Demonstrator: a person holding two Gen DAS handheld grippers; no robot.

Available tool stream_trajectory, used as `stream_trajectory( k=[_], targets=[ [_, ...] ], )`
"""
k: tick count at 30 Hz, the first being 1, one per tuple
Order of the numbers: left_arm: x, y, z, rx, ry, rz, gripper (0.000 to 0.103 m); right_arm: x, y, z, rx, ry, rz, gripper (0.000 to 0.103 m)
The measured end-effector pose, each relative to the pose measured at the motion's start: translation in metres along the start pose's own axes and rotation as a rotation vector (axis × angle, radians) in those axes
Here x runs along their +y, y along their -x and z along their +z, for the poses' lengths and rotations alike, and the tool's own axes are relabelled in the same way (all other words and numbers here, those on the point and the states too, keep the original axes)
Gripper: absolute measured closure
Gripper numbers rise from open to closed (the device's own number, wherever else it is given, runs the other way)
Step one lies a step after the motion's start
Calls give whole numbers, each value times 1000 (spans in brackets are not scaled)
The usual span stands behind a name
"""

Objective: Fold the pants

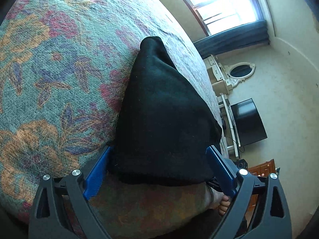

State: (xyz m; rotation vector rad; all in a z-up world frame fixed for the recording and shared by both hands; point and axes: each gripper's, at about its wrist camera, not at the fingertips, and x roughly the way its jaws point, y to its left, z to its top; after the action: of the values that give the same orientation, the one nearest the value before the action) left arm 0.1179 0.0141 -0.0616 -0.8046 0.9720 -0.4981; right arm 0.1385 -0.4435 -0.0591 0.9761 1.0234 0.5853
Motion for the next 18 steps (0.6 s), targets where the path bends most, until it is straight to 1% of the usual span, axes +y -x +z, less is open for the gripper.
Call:
stream_trajectory(
  k=[4,6,9,10,11,12,13,15,18],
  targets=[
    [-15,-11,-7,-7,-99,110,11,-1,1,0,-2,-1,0,41],
    [-18,-14,-10,-28,-133,137,11,-2,1,-1,-2,-1,1,41],
    [-19,-15,-17,-39,-174,146,12,-2,1,-1,-3,-1,1,41],
    [-18,-15,-17,-41,-184,164,22,-2,1,-1,-4,0,0,41],
    [-18,-14,-19,-43,-194,199,29,-1,1,-1,-5,3,-2,42],
    [-17,-13,-18,-42,-196,217,38,-1,1,-1,-4,8,-8,46],
    [-14,-12,-18,-43,-185,211,44,-2,2,-3,-8,8,-13,48],
    [-9,-7,-17,-42,-160,196,51,-5,3,-5,-14,-5,-3,57],
    [-12,-4,-20,-49,-159,196,57,-10,5,-7,-21,-30,25,63]
  ],
)
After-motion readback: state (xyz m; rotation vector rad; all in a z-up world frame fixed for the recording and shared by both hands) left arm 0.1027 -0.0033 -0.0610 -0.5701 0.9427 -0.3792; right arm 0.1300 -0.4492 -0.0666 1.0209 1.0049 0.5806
